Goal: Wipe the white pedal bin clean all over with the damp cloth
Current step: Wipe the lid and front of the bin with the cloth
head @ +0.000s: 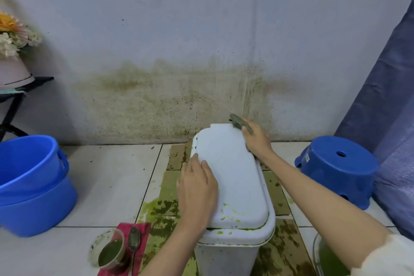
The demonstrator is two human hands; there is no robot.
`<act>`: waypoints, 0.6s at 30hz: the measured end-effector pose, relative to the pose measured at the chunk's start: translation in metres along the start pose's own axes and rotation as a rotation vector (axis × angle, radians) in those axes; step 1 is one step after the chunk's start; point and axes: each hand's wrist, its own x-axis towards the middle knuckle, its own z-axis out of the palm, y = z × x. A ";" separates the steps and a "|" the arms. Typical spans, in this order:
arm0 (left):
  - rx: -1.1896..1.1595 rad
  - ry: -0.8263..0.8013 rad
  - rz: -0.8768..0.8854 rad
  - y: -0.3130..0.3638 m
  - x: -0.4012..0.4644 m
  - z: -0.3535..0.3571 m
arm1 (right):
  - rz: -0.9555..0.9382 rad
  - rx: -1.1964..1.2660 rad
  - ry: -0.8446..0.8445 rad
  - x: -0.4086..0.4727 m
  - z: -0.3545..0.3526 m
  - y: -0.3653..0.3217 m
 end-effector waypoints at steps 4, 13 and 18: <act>-0.024 0.002 0.002 0.000 -0.003 -0.001 | 0.003 0.194 -0.006 -0.070 -0.024 0.003; -0.002 0.015 0.027 0.000 -0.004 0.002 | 0.175 0.411 -0.045 -0.084 -0.045 -0.009; 0.008 0.034 0.033 -0.002 0.000 0.004 | 0.220 0.357 -0.001 -0.011 -0.022 -0.005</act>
